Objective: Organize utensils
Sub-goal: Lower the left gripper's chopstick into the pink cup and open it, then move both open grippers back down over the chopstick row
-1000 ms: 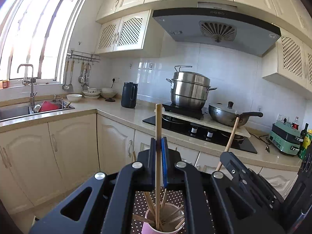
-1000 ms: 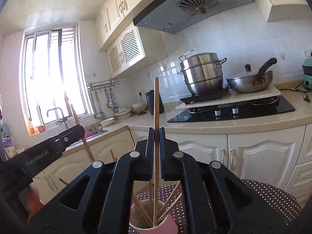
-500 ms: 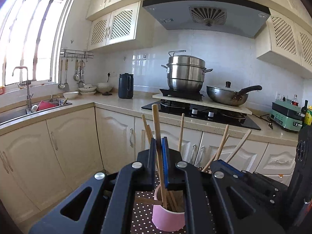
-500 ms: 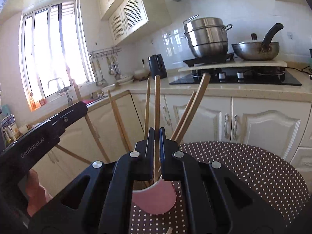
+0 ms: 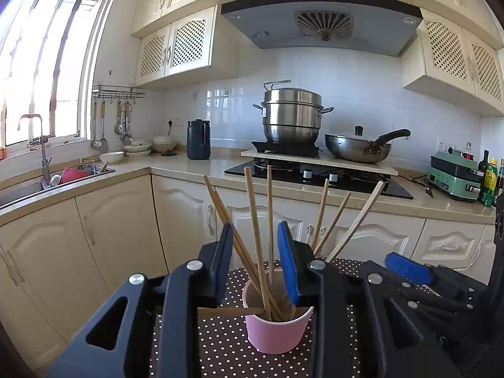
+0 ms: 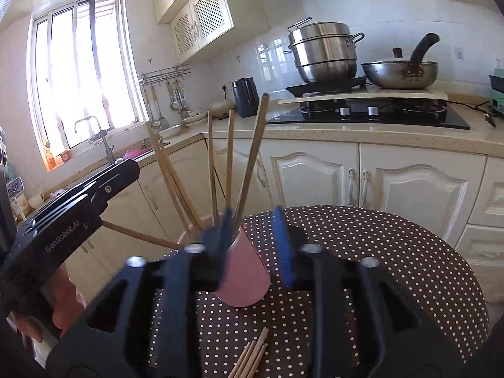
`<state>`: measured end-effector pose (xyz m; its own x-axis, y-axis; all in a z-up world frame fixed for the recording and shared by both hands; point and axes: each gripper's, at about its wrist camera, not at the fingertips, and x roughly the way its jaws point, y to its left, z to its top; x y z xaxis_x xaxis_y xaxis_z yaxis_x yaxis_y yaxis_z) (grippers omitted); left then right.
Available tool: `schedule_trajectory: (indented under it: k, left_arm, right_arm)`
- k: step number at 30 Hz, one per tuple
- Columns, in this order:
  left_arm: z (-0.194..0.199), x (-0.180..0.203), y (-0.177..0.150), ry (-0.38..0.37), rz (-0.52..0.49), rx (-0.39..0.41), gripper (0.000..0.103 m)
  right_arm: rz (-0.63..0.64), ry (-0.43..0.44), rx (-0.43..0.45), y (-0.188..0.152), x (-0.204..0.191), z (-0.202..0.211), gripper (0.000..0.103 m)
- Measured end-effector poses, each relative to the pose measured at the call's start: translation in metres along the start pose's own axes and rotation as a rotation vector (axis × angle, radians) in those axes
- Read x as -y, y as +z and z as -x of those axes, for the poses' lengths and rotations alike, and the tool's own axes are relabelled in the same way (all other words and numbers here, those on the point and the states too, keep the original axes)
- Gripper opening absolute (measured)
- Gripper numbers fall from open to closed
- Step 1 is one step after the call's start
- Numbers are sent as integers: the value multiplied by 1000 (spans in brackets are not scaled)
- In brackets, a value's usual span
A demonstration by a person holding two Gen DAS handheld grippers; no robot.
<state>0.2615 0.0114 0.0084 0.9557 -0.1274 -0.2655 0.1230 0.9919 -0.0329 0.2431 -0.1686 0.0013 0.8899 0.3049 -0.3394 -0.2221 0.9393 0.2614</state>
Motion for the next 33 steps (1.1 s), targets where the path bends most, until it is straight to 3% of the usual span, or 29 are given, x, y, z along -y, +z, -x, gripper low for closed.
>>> schedule_trajectory:
  k: [5, 10, 19, 25, 33]
  left_arm:
    - [5, 1, 2, 7, 6, 3, 31]
    - [15, 4, 2, 11, -6, 26, 36]
    - [28, 3, 5, 12, -3, 27, 38]
    - [49, 1, -9, 16, -8, 20, 43]
    - [61, -1, -44, 32, -3, -64, 50]
  right_arm:
    - [-5, -6, 26, 4, 2, 15, 61]
    - [-28, -10, 51, 5, 7, 30, 74]
    - [-64, -15, 29, -1, 11, 36, 76]
    - [-58, -20, 32, -8, 9, 56, 86]
    - [-79, -33, -73, -34, 10, 64, 91]
